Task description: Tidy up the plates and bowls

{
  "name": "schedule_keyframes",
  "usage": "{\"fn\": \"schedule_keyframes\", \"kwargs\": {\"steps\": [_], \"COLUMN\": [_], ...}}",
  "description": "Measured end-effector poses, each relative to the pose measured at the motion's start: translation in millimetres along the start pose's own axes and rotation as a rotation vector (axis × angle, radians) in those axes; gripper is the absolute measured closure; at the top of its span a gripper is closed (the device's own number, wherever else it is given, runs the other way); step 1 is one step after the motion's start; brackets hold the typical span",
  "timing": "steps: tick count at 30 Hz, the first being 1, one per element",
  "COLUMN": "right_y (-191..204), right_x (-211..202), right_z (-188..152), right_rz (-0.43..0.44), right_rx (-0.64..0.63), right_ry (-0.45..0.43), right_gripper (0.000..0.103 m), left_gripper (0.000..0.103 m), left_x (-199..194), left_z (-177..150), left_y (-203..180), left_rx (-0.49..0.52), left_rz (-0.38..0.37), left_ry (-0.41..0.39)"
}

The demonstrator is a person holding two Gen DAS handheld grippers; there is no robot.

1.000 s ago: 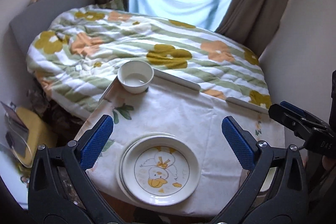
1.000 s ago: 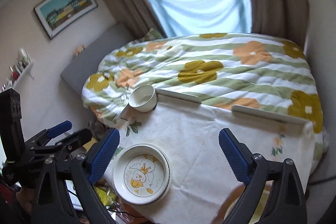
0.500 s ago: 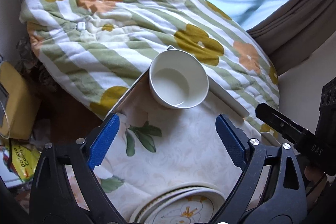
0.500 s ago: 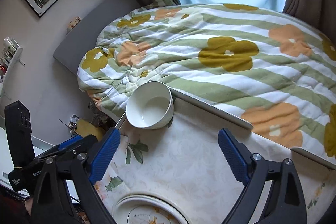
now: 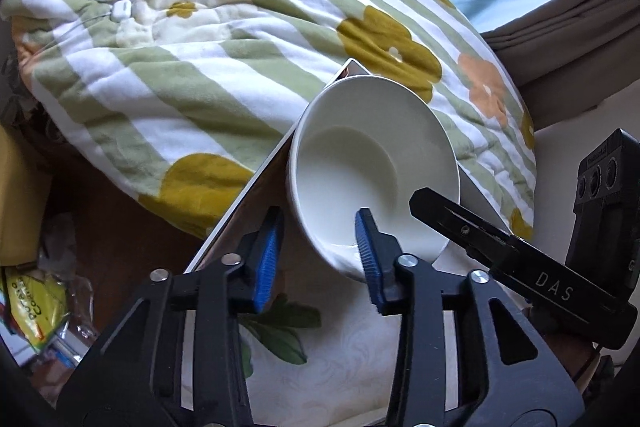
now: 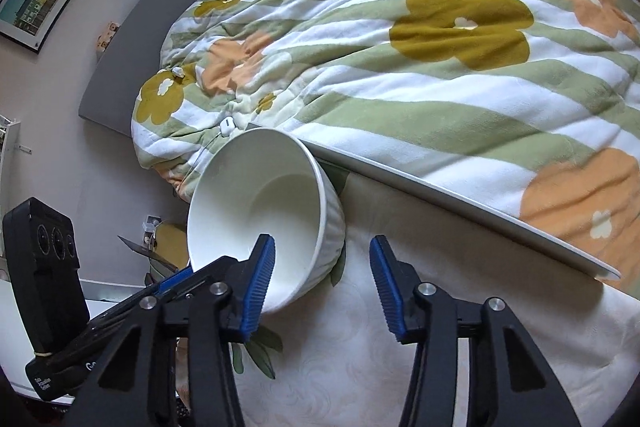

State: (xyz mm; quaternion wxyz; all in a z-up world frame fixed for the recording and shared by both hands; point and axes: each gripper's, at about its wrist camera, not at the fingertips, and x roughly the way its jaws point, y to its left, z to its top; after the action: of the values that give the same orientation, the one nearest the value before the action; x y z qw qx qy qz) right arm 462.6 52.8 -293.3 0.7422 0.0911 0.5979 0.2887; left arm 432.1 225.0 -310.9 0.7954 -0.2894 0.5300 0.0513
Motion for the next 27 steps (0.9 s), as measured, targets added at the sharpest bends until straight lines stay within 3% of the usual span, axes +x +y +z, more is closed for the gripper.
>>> {"fn": "schedule_keyframes", "kwargs": {"steps": [5, 16, 22, 27], "right_y": [-0.5, 3.1, 9.7, 7.1], "right_x": [11.0, -4.1, -49.0, -106.4], "right_z": [2.5, -3.4, -20.0, -52.7], "right_rz": [-0.001, -0.004, 0.006, 0.009], "right_rx": [0.001, 0.026, 0.012, 0.018], "right_ry": [0.007, -0.047, -0.117, -0.188], "right_gripper": [0.083, 0.085, 0.085, 0.085], "left_gripper": [0.082, 0.083, 0.083, 0.083], "left_x": [2.1, -20.2, -61.1, -102.4], "left_z": [1.6, -1.0, -20.5, -58.5], "left_y": [5.3, -10.7, -41.1, -79.5], "left_rx": [-0.006, 0.067, 0.123, 0.172], "left_rz": [0.003, 0.027, 0.019, -0.004], "left_ry": [-0.019, -0.062, -0.116, -0.160]}}
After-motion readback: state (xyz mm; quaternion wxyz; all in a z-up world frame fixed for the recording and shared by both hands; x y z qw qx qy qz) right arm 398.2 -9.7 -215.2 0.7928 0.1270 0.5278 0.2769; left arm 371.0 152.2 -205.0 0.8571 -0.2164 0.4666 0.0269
